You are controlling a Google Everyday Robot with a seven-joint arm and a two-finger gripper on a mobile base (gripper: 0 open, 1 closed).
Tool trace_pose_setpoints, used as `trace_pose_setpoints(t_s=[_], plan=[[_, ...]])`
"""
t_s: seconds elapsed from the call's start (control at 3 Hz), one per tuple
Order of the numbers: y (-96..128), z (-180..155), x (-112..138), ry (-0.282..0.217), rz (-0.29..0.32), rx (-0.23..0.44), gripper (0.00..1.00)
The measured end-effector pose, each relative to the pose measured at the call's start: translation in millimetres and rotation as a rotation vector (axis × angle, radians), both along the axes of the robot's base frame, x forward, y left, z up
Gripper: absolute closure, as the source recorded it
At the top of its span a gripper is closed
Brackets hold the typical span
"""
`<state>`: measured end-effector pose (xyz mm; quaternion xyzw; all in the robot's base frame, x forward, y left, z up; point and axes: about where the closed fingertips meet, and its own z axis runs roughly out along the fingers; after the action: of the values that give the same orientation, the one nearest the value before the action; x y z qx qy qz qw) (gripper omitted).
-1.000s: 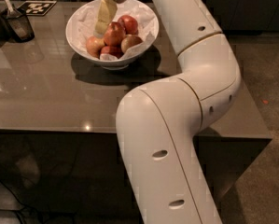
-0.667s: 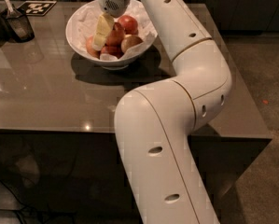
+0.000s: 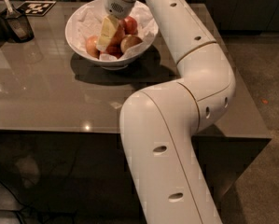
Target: Pick apple from white bowl
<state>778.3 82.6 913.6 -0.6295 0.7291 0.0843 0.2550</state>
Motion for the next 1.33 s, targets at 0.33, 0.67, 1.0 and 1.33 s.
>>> trace_pose_setpoints(t_s=[0.33, 0.67, 1.0, 1.33], plan=[[-31, -7, 3, 0.009, -0.029, -0.011, 0.00], [-42, -14, 4, 0.015, -0.020, -0.024, 0.08], [-28, -1, 2, 0.002, -0.019, -0.014, 0.00], [-12, 2, -4, 0.011, -0.004, -0.010, 0.00]])
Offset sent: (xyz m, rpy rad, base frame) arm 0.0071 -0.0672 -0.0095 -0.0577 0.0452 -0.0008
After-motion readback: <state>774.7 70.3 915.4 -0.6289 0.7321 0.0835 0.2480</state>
